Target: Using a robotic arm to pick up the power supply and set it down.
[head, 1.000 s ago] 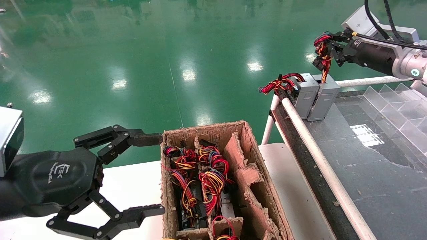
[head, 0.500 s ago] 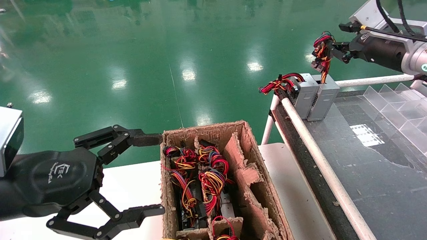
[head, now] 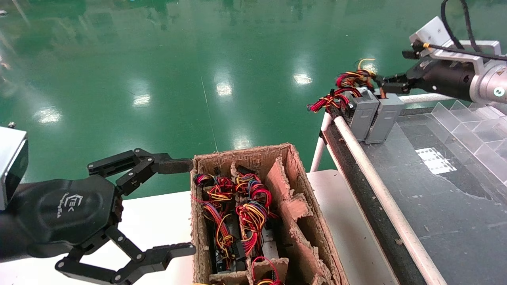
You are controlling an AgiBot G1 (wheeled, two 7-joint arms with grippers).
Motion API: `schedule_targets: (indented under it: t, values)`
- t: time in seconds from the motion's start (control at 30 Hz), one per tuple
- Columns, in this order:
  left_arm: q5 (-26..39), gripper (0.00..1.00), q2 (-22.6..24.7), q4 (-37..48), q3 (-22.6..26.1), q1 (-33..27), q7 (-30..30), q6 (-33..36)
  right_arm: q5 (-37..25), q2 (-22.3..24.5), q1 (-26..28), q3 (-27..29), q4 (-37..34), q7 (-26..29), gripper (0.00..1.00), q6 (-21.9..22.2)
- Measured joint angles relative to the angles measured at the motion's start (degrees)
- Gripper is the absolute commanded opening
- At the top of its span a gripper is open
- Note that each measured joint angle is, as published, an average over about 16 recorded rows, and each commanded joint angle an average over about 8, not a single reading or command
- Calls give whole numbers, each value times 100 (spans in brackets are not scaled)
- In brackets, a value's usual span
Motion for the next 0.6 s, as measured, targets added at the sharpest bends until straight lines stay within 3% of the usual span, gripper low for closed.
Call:
schedule_targets:
  t: [0.23, 0.6]
  values:
    - [0, 100, 0, 0, 0, 0, 0, 0, 84, 121, 44, 64, 49, 572, 100, -154]
    - [-1, 100, 0, 2, 0, 0, 1, -1, 741, 471, -145, 467, 475, 1203, 100, -567]
